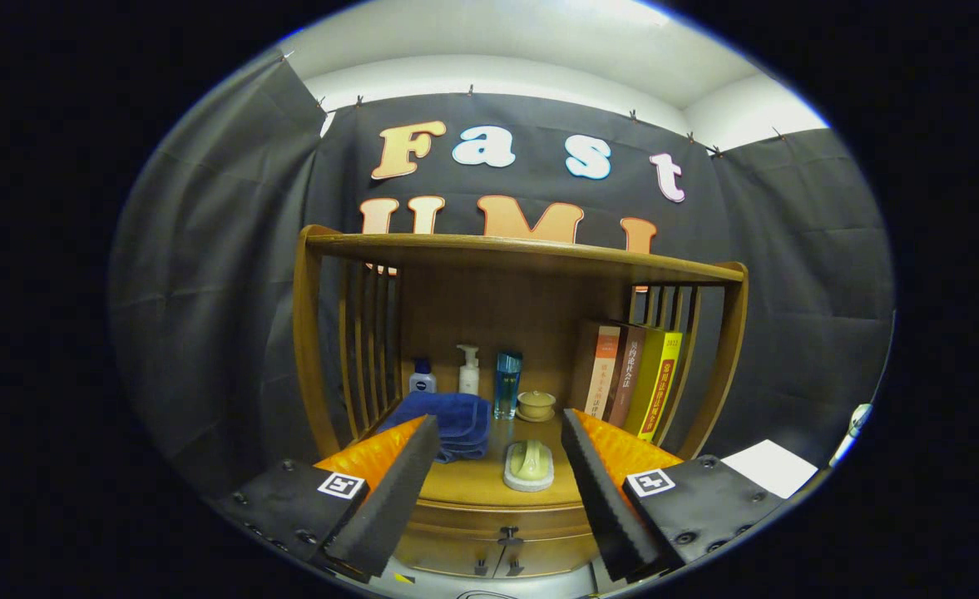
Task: Pull open the drawer, take out the items inside it, and place them on the countertop above the cabinet.
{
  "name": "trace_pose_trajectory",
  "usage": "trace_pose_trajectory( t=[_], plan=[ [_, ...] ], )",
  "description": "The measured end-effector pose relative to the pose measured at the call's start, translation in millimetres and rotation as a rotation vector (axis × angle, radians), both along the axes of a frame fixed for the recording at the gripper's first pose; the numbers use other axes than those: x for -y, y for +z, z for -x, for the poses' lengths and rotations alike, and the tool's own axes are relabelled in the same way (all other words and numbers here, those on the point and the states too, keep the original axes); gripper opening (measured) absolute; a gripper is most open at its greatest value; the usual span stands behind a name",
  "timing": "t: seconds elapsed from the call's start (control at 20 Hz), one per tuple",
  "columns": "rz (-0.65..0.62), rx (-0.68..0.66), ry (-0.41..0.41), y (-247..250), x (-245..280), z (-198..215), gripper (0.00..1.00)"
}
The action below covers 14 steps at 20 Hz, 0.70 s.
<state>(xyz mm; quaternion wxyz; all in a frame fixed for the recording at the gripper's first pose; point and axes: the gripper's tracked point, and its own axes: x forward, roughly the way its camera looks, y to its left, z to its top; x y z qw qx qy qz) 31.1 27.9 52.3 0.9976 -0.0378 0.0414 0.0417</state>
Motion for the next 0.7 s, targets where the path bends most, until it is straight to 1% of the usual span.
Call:
trace_pose_trajectory(
  t=[0.2,0.7],
  plan=[
    [-0.006,-0.001,-0.006,1,2,1,0.97],
    [-0.016,0.039,0.003,26,-4,6,0.97]
  ],
)
